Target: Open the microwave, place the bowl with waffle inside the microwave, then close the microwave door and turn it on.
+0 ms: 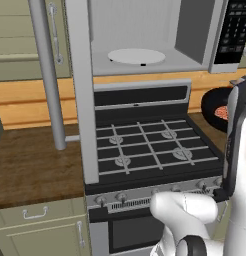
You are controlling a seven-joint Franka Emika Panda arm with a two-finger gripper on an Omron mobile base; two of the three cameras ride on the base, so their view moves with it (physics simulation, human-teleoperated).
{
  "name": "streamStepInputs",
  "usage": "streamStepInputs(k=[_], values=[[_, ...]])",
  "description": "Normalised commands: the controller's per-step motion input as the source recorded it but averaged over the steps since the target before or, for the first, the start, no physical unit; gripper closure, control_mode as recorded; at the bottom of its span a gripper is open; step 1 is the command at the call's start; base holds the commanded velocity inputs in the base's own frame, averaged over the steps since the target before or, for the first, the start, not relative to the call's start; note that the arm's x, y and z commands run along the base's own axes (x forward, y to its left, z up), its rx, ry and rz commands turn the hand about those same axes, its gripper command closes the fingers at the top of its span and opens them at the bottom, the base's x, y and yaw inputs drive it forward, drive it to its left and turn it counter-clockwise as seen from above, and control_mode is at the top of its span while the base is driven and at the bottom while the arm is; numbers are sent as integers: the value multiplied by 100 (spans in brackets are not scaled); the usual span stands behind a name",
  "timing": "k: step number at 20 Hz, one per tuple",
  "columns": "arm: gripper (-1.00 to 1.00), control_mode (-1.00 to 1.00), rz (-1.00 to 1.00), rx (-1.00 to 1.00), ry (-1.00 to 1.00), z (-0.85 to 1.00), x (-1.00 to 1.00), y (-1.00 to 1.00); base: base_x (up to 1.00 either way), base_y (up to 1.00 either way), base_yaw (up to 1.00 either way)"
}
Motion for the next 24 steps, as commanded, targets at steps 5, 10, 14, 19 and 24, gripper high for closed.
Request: streamStepInputs(k=[5,10,14,19,24], values=[[100,-100,14,1,-17,70,-2,62,0,0,0],[100,-100,25,0,-5,42,-10,44,0,0,0],[100,-100,26,0,-10,46,2,38,0,0,0],[100,-100,19,0,-11,46,27,36,0,0,0],[100,-100,9,-1,-2,42,37,34,0,0,0]])
